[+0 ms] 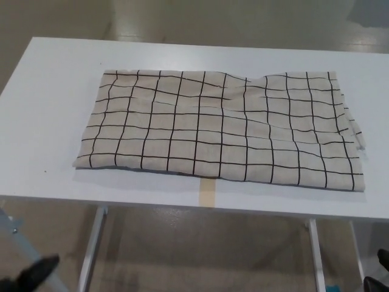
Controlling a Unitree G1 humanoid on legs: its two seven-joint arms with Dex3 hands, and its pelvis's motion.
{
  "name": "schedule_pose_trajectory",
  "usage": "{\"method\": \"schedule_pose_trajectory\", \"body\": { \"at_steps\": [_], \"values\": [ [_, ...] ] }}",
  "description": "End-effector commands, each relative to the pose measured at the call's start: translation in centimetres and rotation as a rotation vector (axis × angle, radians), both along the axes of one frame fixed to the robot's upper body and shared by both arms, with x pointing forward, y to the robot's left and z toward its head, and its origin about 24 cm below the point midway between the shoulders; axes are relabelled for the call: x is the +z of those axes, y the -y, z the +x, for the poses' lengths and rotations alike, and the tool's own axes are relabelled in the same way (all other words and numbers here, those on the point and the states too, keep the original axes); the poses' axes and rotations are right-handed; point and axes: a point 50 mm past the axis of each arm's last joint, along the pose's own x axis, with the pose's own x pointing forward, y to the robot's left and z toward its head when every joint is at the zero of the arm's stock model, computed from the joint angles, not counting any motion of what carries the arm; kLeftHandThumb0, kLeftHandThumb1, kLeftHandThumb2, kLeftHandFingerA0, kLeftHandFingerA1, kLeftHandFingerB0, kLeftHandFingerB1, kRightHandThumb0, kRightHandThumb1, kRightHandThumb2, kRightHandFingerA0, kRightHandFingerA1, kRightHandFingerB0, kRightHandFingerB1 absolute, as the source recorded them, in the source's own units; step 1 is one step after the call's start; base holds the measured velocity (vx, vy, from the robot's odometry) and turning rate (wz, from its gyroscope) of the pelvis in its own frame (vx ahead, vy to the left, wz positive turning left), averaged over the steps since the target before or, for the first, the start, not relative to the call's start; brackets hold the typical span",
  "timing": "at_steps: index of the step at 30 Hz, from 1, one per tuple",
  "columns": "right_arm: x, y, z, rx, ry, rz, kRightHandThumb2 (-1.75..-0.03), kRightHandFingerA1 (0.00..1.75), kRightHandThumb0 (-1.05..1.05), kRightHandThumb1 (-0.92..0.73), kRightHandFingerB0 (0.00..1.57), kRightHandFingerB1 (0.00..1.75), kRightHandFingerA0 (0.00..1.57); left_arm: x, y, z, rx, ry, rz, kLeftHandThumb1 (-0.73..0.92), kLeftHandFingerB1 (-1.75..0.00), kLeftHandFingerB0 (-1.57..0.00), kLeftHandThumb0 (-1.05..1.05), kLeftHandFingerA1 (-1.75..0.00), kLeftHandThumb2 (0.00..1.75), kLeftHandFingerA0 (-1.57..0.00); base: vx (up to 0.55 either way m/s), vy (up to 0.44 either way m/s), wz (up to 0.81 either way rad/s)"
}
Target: Use the left hand to fold a white towel with checkered patterns in half.
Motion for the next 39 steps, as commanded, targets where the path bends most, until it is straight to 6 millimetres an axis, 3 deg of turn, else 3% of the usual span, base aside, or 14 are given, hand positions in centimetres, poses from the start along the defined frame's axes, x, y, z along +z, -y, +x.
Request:
{"method": "schedule_pose_trajectory", "body": {
  "at_steps": [1,2,4,5,10,12,14,15,18,22,29,34,39],
  "values": [
    [-0.6,0.3,-0.9,0.038,-0.051,-0.022,-0.6,0.49,-0.51,-0.66,0.37,0.43,0.39,5.6,1.7,4.4,-0.068,0.205,0.418,0.37,0.0,0.0,-0.57,-0.1,0.72,0.0,0.0,0.0,0.0],
    [-0.6,0.3,-1.0,0.043,-0.054,-0.029,-0.6,0.49,-0.51,-0.66,0.37,0.43,0.38,5.8,1.7,5.4,-0.077,0.196,0.438,0.36,-0.1,0.0,-0.57,-0.2,0.74,0.0,0.0,0.0,0.0],
    [-0.7,0.4,-1.1,0.047,-0.059,-0.036,-0.6,0.49,-0.51,-0.66,0.37,0.43,0.38,6.0,1.8,7.2,-0.093,0.178,0.479,0.36,-0.1,0.0,-0.59,-0.22,0.69,-0.03,0.0,0.0,0.0],
    [-0.7,0.3,-1.1,0.045,-0.06,-0.034,-0.6,0.49,-0.51,-0.67,0.36,0.43,0.38,6.0,1.8,7.8,-0.098,0.17,0.496,0.38,-0.11,0.0,-0.59,-0.18,0.76,0.0,0.0,0.0,0.0],
    [-0.7,0.3,-0.9,0.039,-0.054,-0.033,-0.6,0.49,-0.51,-0.67,0.37,0.43,0.38,6.1,2.6,10.7,-0.133,0.11,0.579,0.37,-0.13,0.0,-0.57,-0.15,0.75,0.0,0.0,0.0,0.0],
    [-0.8,0.2,-0.8,0.039,-0.052,-0.03,-0.6,0.49,-0.51,-0.66,0.37,0.43,0.38,5.6,3.4,12.7,-0.147,0.02,0.675,0.37,-0.11,0.0,-0.57,-0.11,0.74,0.0,0.0,0.0,0.0],
    [-0.7,0.1,-0.8,0.041,-0.048,-0.03,-0.6,0.49,-0.51,-0.67,0.37,0.43,0.38,5.3,3.6,13.4,-0.152,-0.017,0.702,0.37,-0.1,0.0,-0.57,-0.1,0.73,0.0,0.0,0.0,0.0],
    [-0.7,0.1,-0.9,0.042,-0.046,-0.03,-0.6,0.49,-0.51,-0.66,0.37,0.43,0.39,5.1,3.6,13.8,-0.156,-0.038,0.713,0.41,-0.05,0.0,-0.52,-0.06,0.62,0.0,0.0,0.0,0.0],
    [-0.7,0.1,-1.0,0.042,-0.041,-0.025,-0.6,0.49,-0.5,-0.66,0.37,0.43,0.39,4.2,3.9,15.1,-0.166,-0.151,0.776,0.38,-0.03,0.0,-0.6,0.0,0.7,0.0,0.0,0.0,0.0],
    [-0.7,0.1,-1.1,0.038,-0.044,-0.014,-0.6,0.49,-0.49,-0.66,0.37,0.43,0.39,3.4,4.4,16.0,-0.179,-0.313,0.901,0.45,0.0,0.0,-0.41,0.0,0.54,0.0,0.0,0.0,0.0],
    [-0.7,0.1,-1.1,0.038,-0.049,-0.033,-0.59,0.5,-0.47,-0.65,0.37,0.43,0.39,3.1,5.8,16.9,-0.216,-0.386,1.027,0.51,0.0,0.0,-0.15,0.0,0.55,0.0,0.0,0.0,0.0],
    [-0.7,0.1,-1.3,0.032,-0.057,-0.032,-0.58,0.51,-0.42,-0.65,0.37,0.43,0.4,2.1,6.4,18.0,-0.194,-0.406,1.072,0.58,0.0,0.0,-0.12,0.0,0.57,0.0,0.0,0.0,0.0],
    [-0.9,0.0,-1.7,0.029,-0.072,-0.045,-0.59,0.51,-0.39,-0.65,0.37,0.44,0.4,0.8,6.7,19.0,-0.169,-0.481,1.095,0.54,0.0,0.0,-0.16,0.0,0.57,0.0,0.0,0.0,0.0]
  ]
}}
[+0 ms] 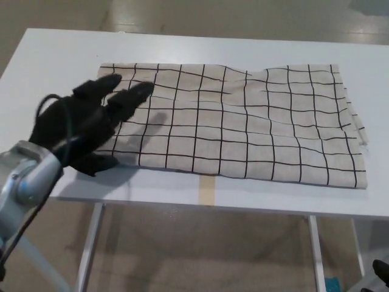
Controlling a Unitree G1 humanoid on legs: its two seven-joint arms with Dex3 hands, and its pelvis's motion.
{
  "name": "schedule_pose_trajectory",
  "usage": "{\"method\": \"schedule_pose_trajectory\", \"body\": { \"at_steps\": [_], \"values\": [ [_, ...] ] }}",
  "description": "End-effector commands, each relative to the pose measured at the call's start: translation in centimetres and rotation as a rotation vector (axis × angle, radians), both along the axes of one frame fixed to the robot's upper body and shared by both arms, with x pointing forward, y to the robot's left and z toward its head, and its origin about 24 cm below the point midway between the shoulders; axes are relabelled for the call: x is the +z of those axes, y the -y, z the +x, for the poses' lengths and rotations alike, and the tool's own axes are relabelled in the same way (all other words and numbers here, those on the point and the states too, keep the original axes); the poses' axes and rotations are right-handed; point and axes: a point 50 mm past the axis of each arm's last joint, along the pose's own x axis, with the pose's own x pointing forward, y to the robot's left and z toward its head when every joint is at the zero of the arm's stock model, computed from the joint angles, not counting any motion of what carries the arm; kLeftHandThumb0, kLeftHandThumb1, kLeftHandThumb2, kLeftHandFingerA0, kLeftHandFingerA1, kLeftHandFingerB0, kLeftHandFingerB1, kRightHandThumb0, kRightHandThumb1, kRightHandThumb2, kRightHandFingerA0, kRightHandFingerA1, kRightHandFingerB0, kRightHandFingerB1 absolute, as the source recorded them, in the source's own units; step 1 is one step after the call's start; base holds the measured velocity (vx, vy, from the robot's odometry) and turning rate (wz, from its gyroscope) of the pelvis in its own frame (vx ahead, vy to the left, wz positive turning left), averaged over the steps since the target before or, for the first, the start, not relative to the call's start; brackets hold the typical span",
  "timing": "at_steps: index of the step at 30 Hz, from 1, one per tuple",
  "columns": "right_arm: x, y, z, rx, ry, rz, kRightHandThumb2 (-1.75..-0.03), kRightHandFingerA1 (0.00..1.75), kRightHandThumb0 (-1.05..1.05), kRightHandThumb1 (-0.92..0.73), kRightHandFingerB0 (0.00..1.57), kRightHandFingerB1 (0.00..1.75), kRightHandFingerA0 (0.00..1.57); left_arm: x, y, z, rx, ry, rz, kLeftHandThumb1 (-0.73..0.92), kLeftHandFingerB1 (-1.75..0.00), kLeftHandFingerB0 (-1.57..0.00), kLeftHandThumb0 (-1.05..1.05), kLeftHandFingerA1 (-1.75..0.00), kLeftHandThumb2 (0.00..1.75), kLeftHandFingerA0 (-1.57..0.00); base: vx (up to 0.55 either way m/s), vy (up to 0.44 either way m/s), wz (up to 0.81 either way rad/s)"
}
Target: Use the left hand to fold a white towel with checkered patterns in half.
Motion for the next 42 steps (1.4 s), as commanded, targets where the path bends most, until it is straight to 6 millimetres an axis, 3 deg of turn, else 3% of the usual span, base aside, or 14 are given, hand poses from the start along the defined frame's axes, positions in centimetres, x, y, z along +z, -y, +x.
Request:
{"method": "schedule_pose_trajectory", "body": {
  "at_steps": [1,25,31,32,34,35,37,38,39,40,42],
  "values": [
    [-0.1,0.1,-0.8,0.007,-0.022,-0.038,-0.59,0.51,-0.39,-0.65,0.37,0.44,0.4,-1.8,-0.3,1.5,0.115,-0.074,0.172,0.54,0.0,0.0,-0.16,0.0,0.57,0.0,0.0,0.0,0.0],
    [-0.1,0.1,-1.2,-0.017,-0.017,-0.029,-0.59,0.52,-0.34,-0.63,0.39,0.44,0.4,-4.5,1.5,3.2,0.181,-0.111,0.198,0.48,0.0,0.0,-0.3,0.0,0.54,0.0,0.0,0.0,0.0],
    [0.0,0.3,-1.4,-0.016,-0.023,-0.025,-0.59,0.51,-0.35,-0.63,0.39,0.44,0.4,-5.2,2.4,3.6,0.194,-0.134,0.25,0.5,0.0,0.0,-0.33,0.0,0.55,0.0,0.0,0.0,0.0],
    [-0.1,0.3,-1.4,-0.024,-0.023,-0.006,-0.59,0.51,-0.35,-0.63,0.39,0.43,0.4,-5.3,2.8,3.9,0.208,-0.137,0.304,0.46,0.0,0.0,-0.37,0.0,0.65,0.0,0.0,0.0,0.0],
    [-0.1,0.3,-1.4,-0.029,-0.024,0.007,-0.59,0.51,-0.35,-0.63,0.39,0.43,0.4,-5.4,3.1,4.2,0.217,-0.14,0.346,0.47,-0.04,0.0,-0.36,-0.04,0.63,0.0,0.0,0.0,0.0],
    [-0.1,0.2,-1.5,-0.036,-0.025,0.015,-0.59,0.52,-0.34,-0.63,0.39,0.43,0.41,-5.7,3.5,4.3,0.218,-0.133,0.413,0.48,-0.47,0.0,-0.27,-0.5,0.96,0.0,0.0,0.0,0.0],
    [-0.1,0.1,-1.5,-0.039,-0.026,0.021,-0.59,0.52,-0.34,-0.63,0.39,0.43,0.41,-5.9,3.7,4.3,0.216,-0.124,0.457,0.48,-0.47,0.0,-0.27,-0.5,0.96,0.0,0.0,0.0,0.0],
    [-0.1,0.1,-1.5,-0.041,-0.025,0.024,-0.59,0.53,-0.34,-0.64,0.39,0.43,0.41,-6.0,3.8,4.4,0.214,-0.117,0.474,0.56,-0.3,-0.22,-0.42,-0.28,0.58,-0.16,0.0,0.0,0.0],
    [-0.1,0.1,-1.6,-0.046,-0.024,0.03,-0.6,0.54,-0.35,-0.65,0.39,0.43,0.42,-6.0,3.9,4.4,0.21,-0.102,0.502,0.57,-0.46,-0.51,-0.38,-0.58,0.57,-0.42,0.0,0.0,0.0],
    [-0.1,0.0,-1.6,-0.052,-0.022,0.038,-0.6,0.54,-0.35,-0.65,0.39,0.43,0.42,-6.1,4.1,4.5,0.204,-0.085,0.536,0.57,-0.46,-0.51,-0.38,-0.58,0.57,-0.42,0.0,0.0,0.0],
    [0.0,0.1,-1.7,-0.059,-0.019,0.045,-0.59,0.54,-0.35,-0.66,0.39,0.43,0.43,-6.2,4.2,4.5,0.206,-0.09,0.573,0.57,-0.8,-0.61,-0.37,-1.05,0.57,-0.51,0.0,0.0,0.0]
  ]
}}
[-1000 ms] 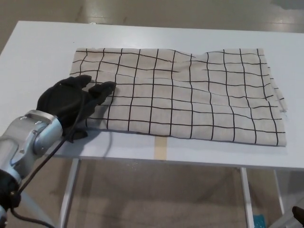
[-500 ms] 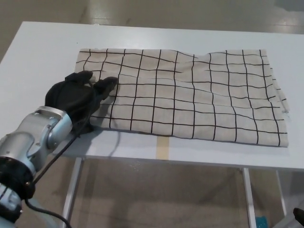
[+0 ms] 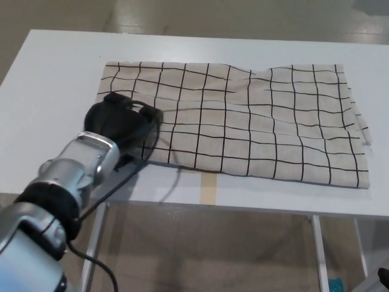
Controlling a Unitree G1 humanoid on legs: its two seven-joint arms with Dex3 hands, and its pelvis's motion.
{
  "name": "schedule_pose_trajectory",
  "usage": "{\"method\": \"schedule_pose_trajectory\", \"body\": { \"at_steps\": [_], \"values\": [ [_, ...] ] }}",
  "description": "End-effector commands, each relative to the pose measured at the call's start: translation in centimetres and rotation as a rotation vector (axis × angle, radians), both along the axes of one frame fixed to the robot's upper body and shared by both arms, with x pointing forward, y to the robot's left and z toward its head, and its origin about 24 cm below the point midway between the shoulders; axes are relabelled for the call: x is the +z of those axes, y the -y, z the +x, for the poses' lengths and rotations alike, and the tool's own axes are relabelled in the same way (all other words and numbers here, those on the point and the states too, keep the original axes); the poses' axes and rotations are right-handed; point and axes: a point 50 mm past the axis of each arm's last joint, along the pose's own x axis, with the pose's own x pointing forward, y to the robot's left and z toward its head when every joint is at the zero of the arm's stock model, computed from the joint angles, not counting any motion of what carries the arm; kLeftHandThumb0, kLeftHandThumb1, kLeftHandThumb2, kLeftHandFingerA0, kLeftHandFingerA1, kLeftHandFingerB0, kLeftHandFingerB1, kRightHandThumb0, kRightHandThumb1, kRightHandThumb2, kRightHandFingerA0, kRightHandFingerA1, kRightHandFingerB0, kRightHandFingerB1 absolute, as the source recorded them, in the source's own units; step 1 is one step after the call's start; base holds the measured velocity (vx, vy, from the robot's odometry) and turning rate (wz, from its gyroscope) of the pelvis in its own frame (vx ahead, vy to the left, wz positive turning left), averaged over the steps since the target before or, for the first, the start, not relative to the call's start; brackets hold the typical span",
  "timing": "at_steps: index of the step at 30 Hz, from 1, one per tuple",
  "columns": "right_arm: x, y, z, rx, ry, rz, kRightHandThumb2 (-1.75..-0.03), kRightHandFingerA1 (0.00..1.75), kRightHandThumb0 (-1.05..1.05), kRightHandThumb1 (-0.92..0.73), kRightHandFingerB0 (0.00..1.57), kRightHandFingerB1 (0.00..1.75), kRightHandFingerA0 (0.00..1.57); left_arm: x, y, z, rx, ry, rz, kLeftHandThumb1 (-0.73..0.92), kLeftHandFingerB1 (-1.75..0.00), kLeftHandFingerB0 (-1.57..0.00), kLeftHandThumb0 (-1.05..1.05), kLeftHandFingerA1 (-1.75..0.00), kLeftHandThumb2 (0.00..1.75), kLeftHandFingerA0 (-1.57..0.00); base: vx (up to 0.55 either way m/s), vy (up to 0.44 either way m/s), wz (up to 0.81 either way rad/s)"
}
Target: Use the left hand to fold a white towel with checkered patterns in half.
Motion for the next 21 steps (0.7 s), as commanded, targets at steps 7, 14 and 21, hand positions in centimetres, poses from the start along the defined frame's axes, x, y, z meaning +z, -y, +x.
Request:
{"method": "schedule_pose_trajectory", "body": {
  "at_steps": [7,14,21],
  "values": [
    [0.1,0.2,-0.6,-0.037,0.003,0.05,-0.59,0.56,-0.35,-0.67,0.4,0.43,0.44,-1.6,-1.3,-0.3,0.086,-0.038,0.079,0.54,-0.55,-0.89,-0.32,-1.57,0.57,-0.73,0.0,0.0,0.0],
    [0.1,0.2,-0.6,-0.027,0.0,0.049,-0.59,0.56,-0.36,-0.68,0.4,0.43,0.45,-0.7,-3.4,-0.2,0.111,-0.008,0.053,0.53,-0.58,-0.91,-0.28,-1.55,0.57,-0.71,0.0,0.0,0.0],
    [0.2,0.3,-0.5,-0.025,0.002,0.038,-0.87,0.64,-0.41,-0.54,0.35,0.54,0.45,2.2,-6.1,0.5,0.137,0.06,-0.003,0.6,-1.64,-0.51,-0.2,-1.75,0.49,-0.65,0.0,0.0,0.0]
  ]
}}
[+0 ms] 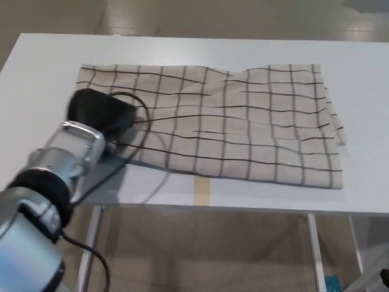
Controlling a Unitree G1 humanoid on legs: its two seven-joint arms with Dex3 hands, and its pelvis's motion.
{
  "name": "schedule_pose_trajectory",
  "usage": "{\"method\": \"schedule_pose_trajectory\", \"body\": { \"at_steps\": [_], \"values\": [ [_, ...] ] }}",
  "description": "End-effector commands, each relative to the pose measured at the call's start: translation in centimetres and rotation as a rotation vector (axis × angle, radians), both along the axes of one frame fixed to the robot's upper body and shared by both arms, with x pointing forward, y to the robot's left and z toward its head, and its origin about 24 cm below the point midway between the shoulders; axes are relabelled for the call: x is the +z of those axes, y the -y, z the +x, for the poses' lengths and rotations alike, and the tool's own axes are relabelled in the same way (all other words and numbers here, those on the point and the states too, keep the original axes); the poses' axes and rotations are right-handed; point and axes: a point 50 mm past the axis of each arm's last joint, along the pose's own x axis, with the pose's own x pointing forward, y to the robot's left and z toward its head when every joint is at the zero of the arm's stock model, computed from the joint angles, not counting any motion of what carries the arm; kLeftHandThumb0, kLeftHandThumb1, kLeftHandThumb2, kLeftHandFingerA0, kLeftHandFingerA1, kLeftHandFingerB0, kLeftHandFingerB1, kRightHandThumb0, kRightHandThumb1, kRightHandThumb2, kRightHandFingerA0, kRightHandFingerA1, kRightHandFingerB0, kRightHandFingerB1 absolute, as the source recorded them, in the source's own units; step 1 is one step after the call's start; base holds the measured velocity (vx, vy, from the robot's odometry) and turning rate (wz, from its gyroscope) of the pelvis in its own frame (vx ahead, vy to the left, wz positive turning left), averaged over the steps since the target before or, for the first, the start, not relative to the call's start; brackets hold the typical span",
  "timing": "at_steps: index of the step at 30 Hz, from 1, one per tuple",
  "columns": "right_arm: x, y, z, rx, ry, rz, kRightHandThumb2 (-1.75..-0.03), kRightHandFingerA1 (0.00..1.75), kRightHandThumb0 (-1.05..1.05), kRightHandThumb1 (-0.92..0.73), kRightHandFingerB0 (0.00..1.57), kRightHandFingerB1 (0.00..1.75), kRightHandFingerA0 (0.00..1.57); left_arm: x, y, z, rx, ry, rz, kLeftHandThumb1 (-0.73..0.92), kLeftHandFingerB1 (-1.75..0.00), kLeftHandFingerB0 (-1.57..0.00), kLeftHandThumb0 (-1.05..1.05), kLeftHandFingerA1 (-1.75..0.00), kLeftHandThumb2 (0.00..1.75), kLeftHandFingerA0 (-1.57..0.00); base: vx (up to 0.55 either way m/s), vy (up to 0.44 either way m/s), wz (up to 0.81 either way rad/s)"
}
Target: Use the left hand to fold a white towel with checkered patterns in half.
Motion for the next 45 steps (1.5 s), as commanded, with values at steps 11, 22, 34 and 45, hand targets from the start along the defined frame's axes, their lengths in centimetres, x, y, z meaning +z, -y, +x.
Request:
{"method": "schedule_pose_trajectory", "body": {
  "at_steps": [11,22,34,45],
  "values": [
    [-0.2,0.0,-0.4,-0.019,-0.01,0.022,-0.6,0.57,-0.35,-0.68,0.41,0.43,0.53,9.3,-4.5,1.3,0.032,0.279,-0.107,0.65,-1.75,-0.51,-0.23,-1.75,0.56,-0.75,0.0,0.0,0.0],
    [-0.1,0.1,-0.1,-0.014,-0.023,0.013,-0.61,0.57,-0.35,-0.68,0.46,0.42,0.56,14.6,1.6,2.5,-0.18,0.394,-0.175,0.65,-1.61,-0.58,-0.31,-1.75,0.56,-0.74,0.0,0.0,0.0],
    [0.4,-0.1,0.3,-0.005,-0.017,0.003,-0.61,0.54,-0.35,-0.69,0.54,0.42,0.6,16.4,11.8,1.0,-0.557,0.501,-0.172,0.58,-1.74,-0.64,-0.27,-1.75,0.56,-0.86,0.0,0.0,0.0],
    [0.7,-0.4,0.7,-0.014,-0.011,-0.001,-0.62,0.52,-0.36,-0.69,0.66,0.44,0.63,14.7,21.4,-3.0,-0.935,0.447,-0.074,0.52,-0.64,-1.04,-0.31,-1.74,0.55,-0.83,0.0,0.0,0.0]
  ]
}}
